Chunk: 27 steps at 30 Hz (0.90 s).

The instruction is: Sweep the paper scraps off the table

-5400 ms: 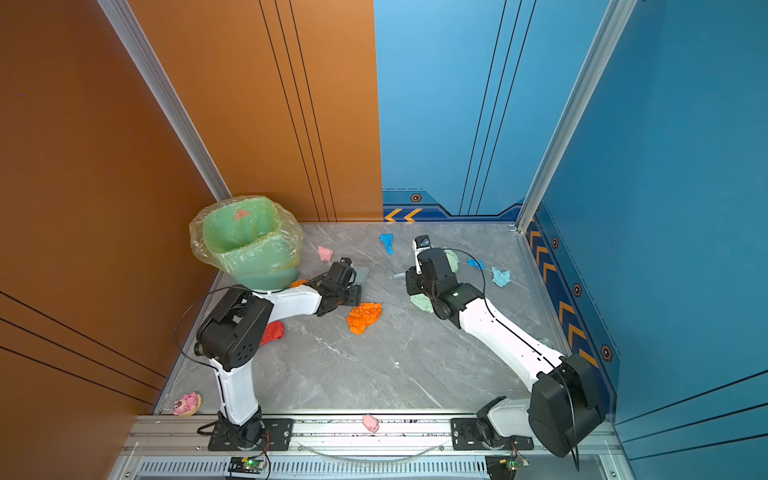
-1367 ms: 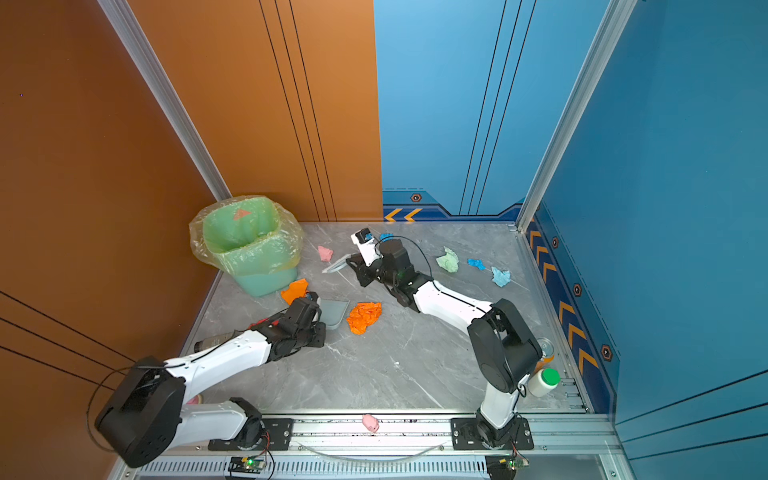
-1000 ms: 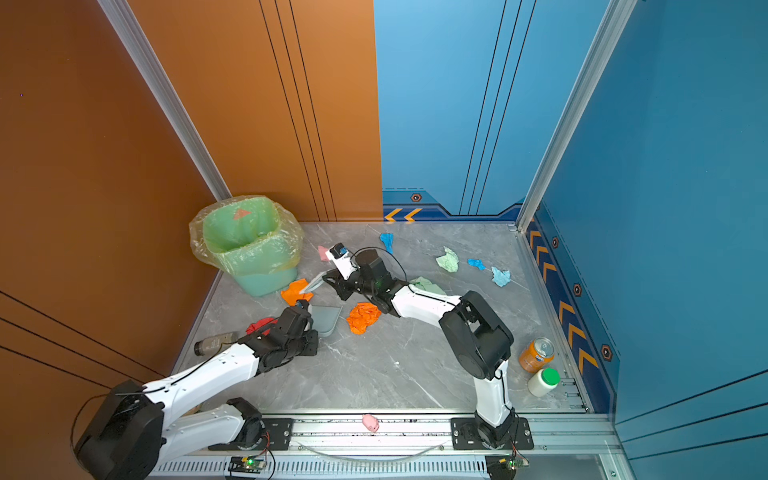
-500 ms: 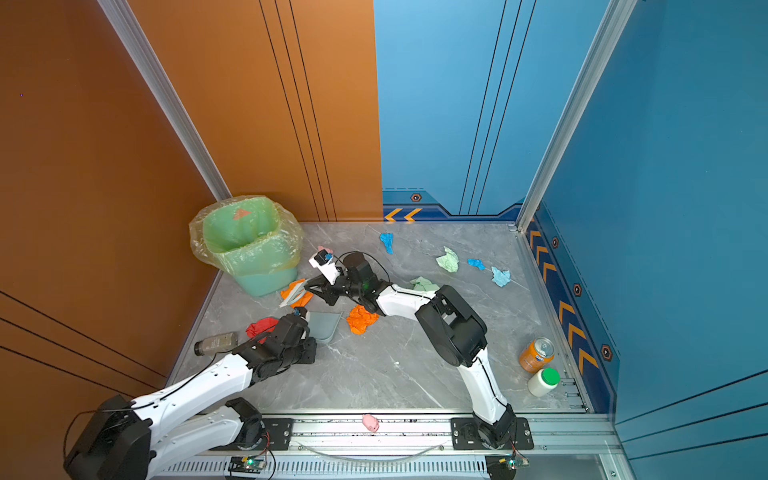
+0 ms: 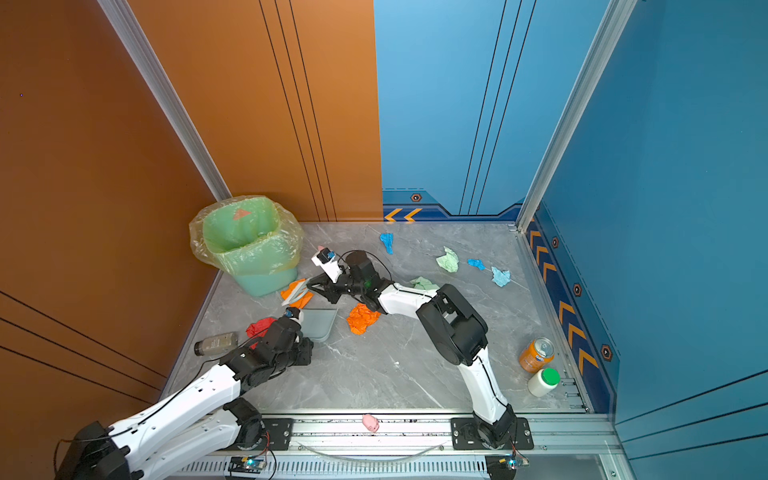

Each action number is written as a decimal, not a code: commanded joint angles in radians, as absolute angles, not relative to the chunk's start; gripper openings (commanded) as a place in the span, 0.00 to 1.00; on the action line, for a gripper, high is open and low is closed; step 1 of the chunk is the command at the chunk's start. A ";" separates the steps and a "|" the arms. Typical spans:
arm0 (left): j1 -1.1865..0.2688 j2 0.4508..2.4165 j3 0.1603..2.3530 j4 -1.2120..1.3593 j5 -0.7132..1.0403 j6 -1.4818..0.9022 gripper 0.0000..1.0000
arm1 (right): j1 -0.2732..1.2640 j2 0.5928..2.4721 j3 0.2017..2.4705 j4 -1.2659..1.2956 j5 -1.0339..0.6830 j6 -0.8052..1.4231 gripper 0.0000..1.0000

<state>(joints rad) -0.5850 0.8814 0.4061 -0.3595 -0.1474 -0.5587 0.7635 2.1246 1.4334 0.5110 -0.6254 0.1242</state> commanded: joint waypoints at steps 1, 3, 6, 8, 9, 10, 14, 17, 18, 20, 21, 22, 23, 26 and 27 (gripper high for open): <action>-0.594 0.863 0.425 -0.408 -0.184 -0.560 0.00 | 0.717 2.083 1.411 0.571 -0.627 0.161 0.00; -0.595 0.860 0.442 -0.424 -0.183 -0.557 0.00 | 0.708 2.080 1.399 0.585 -0.629 0.174 0.00; -0.595 0.854 0.466 -0.435 -0.184 -0.550 0.00 | 0.655 2.036 1.373 0.600 -0.628 0.178 0.00; -0.595 0.851 0.487 -0.445 -0.185 -0.541 0.00 | 0.640 2.020 1.355 0.607 -0.627 0.176 0.00; -0.595 0.849 0.501 -0.457 -0.189 -0.534 0.00 | 0.630 2.011 1.343 0.612 -0.626 0.174 0.00; -0.597 0.848 0.518 -0.468 -0.195 -0.529 0.00 | 0.621 2.001 1.330 0.616 -0.625 0.172 0.00; -0.596 0.848 0.577 -0.496 -0.206 -0.500 0.00 | 0.582 1.962 1.273 0.632 -0.617 0.167 0.00; -0.594 0.854 0.616 -0.512 -0.210 -0.482 0.00 | 0.554 1.932 1.226 0.643 -0.611 0.163 0.00; -0.594 0.860 0.626 -0.520 -0.214 -0.475 0.00 | 0.544 1.919 1.207 0.646 -0.606 0.160 0.00; -0.592 0.868 0.648 -0.529 -0.219 -0.461 0.00 | 0.529 1.897 1.175 0.650 -0.596 0.151 0.00; -0.590 0.874 0.660 -0.529 -0.221 -0.453 0.00 | 0.522 1.884 1.153 0.650 -0.591 0.142 0.00; -0.586 0.879 0.670 -0.529 -0.222 -0.443 0.00 | 0.516 1.871 1.134 0.650 -0.585 0.134 0.00; -0.582 0.884 0.680 -0.535 -0.221 -0.434 0.00 | 0.510 1.860 1.114 0.654 -0.578 0.131 0.00; -0.565 0.896 0.714 -0.563 -0.224 -0.418 0.00 | 0.496 1.828 1.054 0.666 -0.571 0.129 0.00; -0.557 0.897 0.719 -0.564 -0.219 -0.411 0.00 | 0.491 1.820 1.034 0.675 -0.565 0.126 0.00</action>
